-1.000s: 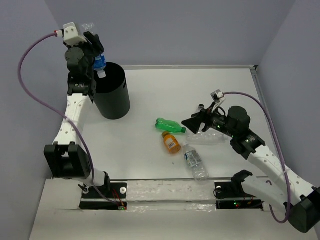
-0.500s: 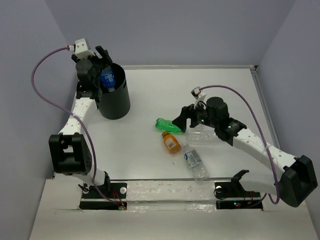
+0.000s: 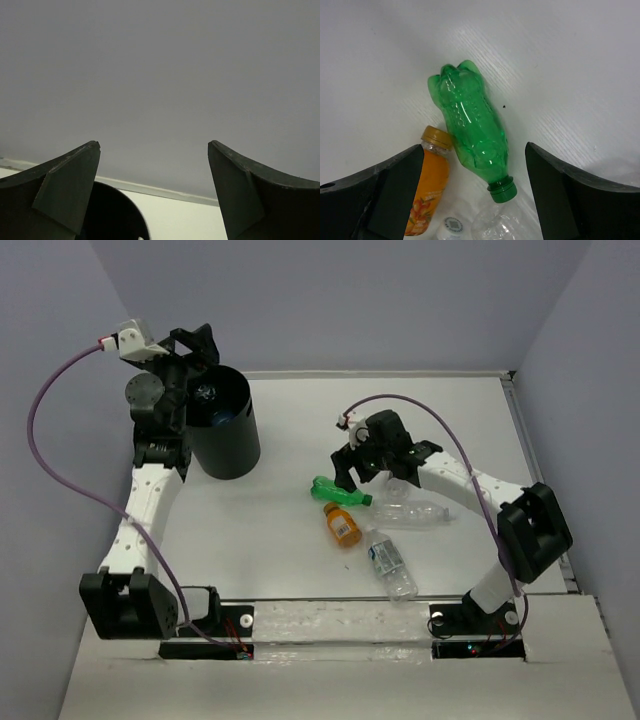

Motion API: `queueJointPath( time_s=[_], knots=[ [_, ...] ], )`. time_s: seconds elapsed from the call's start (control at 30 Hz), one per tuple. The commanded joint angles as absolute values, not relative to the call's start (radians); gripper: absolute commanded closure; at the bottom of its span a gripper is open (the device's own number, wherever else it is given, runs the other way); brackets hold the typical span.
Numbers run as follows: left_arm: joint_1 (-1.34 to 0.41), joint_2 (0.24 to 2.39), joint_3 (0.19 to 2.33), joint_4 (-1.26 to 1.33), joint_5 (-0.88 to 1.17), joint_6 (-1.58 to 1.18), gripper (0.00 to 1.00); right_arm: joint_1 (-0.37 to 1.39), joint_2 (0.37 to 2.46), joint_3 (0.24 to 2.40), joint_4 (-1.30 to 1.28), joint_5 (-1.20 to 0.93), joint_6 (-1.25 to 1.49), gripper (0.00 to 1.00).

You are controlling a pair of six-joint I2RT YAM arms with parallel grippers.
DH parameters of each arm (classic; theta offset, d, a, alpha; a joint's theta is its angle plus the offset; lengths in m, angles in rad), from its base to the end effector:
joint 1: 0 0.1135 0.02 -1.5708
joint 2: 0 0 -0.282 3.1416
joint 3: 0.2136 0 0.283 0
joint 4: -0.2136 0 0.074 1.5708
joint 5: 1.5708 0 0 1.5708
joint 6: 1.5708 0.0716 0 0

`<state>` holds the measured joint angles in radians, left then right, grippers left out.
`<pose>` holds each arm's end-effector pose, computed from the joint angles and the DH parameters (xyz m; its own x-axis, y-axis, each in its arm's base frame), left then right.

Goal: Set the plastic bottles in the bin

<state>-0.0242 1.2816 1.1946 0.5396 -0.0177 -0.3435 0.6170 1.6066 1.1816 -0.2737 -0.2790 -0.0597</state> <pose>0.3512 -0.0072 0.4832 0.4088 -0.3467 -0.8442 0.1550 0.9380 -0.3102 0.3280 0.2569 0.2441 -0.4802 -0.4110 -0.7749 -0.7582 0.6387 0.1311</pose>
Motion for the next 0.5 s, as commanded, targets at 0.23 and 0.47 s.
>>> queueJointPath(
  time_s=[0.23,0.47],
  knots=[
    [-0.279,0.876,0.979,0.136,0.095,-0.466,0.01,0.626,1.738,1.259,-0.399,-0.336,-0.198,0.08],
    [-0.318,0.772,0.795,-0.029,0.231,-0.529,0.01,0.626,1.880,1.393,-0.454,-0.342,-0.224,0.12]
  ],
)
